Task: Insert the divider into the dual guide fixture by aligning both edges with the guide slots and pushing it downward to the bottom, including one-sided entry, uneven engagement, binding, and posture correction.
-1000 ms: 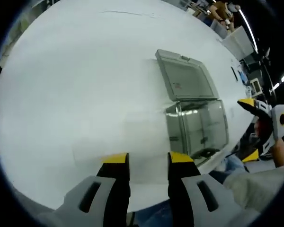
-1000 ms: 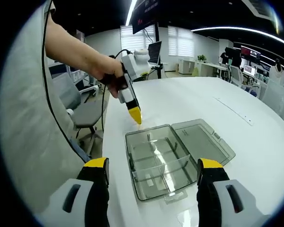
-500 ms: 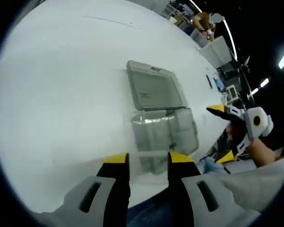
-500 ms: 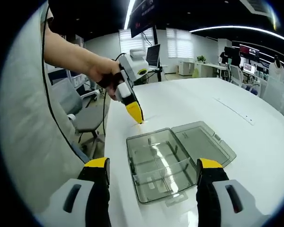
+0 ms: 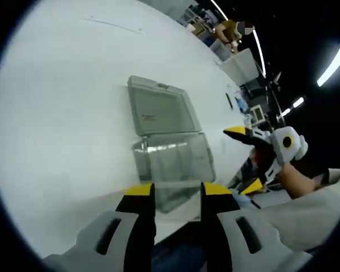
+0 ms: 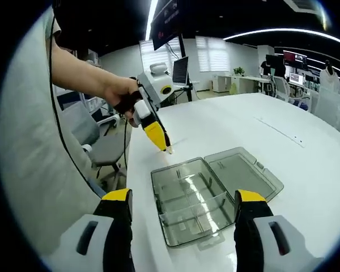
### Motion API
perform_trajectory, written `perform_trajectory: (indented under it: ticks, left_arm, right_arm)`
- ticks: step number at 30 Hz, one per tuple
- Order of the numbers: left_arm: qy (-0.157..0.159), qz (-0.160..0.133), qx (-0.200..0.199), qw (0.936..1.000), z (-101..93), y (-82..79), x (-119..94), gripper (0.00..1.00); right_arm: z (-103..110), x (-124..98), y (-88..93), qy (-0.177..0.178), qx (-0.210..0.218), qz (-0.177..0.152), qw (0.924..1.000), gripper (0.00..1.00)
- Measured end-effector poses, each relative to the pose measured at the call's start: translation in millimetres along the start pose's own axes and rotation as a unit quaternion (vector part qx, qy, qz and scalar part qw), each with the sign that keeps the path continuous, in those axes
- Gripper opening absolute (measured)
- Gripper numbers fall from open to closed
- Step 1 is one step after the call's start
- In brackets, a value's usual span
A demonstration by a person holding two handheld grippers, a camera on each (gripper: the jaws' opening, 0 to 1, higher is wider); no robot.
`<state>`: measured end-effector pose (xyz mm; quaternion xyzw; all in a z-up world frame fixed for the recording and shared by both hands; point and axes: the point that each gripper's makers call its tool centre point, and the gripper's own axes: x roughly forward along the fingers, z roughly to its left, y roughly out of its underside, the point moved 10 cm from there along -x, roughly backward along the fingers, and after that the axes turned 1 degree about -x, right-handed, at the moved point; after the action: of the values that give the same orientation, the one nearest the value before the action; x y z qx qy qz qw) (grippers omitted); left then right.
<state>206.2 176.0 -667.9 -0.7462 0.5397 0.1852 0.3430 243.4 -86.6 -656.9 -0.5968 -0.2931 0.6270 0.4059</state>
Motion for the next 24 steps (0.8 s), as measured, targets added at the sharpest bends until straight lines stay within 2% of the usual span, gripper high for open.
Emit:
perform_trajectory:
  ticks: [2, 12, 18, 22, 24]
  left_arm:
    - [0.017, -0.004, -0.001, 0.9998, -4.1, -0.6, 1, 0.26]
    - [0.061, -0.004, 0.009, 0.9981, -11.8, 0.1, 4, 0.26]
    - [0.083, -0.003, 0.015, 0.9964, -18.2, -0.5, 5, 0.26]
    - [0.093, 0.000, 0.024, 0.9953, -23.5, 0.3, 5, 0.26]
    - [0.100, 0.001, 0.028, 0.9946, -25.8, 0.5, 6, 0.26]
  right_arm:
    - [-1, 0, 0.4, -0.004, 0.007, -0.001, 1.0000, 0.71]
    - [-1, 0, 0.8, -0.019, 0.037, -0.011, 0.9991, 0.70]
    - [-2, -1, -1.5, -0.026, 0.060, -0.026, 0.9976, 0.69]
    - [-2, -1, -0.2, -0.030, 0.070, -0.022, 0.9968, 0.69]
    - [-1, -1, -1.0, -0.034, 0.083, -0.033, 0.9954, 0.69]
